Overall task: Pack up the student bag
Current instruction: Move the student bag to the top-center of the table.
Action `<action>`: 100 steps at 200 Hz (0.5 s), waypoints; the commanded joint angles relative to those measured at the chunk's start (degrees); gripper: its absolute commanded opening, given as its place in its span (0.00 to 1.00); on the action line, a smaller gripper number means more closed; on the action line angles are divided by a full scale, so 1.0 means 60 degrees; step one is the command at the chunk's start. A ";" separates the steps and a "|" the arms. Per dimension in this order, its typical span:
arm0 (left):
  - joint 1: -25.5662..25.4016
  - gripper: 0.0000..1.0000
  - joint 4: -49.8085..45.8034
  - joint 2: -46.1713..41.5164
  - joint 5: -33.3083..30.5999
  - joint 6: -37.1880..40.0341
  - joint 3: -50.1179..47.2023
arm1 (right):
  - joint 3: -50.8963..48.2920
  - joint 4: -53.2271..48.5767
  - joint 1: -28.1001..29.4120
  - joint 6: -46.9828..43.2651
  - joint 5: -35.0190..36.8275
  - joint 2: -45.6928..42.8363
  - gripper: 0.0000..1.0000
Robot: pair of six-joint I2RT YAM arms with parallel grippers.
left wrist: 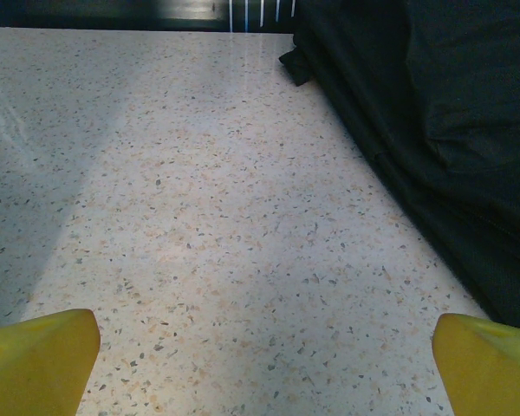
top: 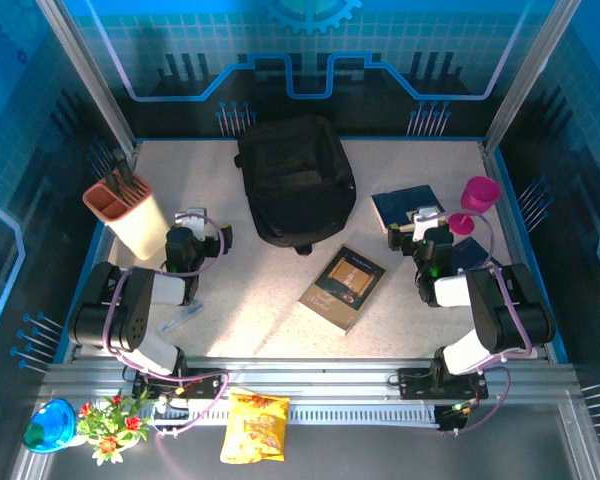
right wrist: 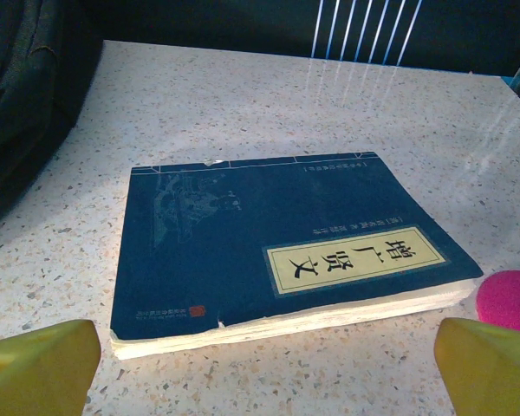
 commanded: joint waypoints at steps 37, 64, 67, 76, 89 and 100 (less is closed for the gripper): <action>0.0070 0.99 0.0078 -0.0066 0.0241 -0.0092 0.0276 | 0.0065 0.0452 -0.0105 -0.0096 -0.0213 -0.0033 1.00; 0.0077 0.99 -0.1097 -0.0994 0.0120 -0.0146 0.0488 | 0.0014 -0.0180 -0.0006 -0.0204 -0.0105 -0.0944 1.00; 0.0071 0.99 -0.1186 -0.1079 0.0087 -0.0150 0.0501 | 0.0032 -0.0343 -0.0001 -0.0200 -0.0093 -0.1051 1.00; 0.0070 0.99 -0.1481 -0.1345 0.0051 -0.0138 0.0545 | 0.0133 -0.0823 0.0051 -0.0217 -0.0029 -0.1502 1.00; 0.0010 0.99 -0.1833 -0.1755 -0.0092 -0.0107 0.0580 | 0.0338 -0.1578 0.0242 -0.0352 0.0278 -0.2032 1.00; -0.0086 0.99 -0.2138 -0.2186 -0.0353 -0.0088 0.0617 | 0.0564 -0.2132 0.0475 -0.0450 0.0609 -0.2442 1.00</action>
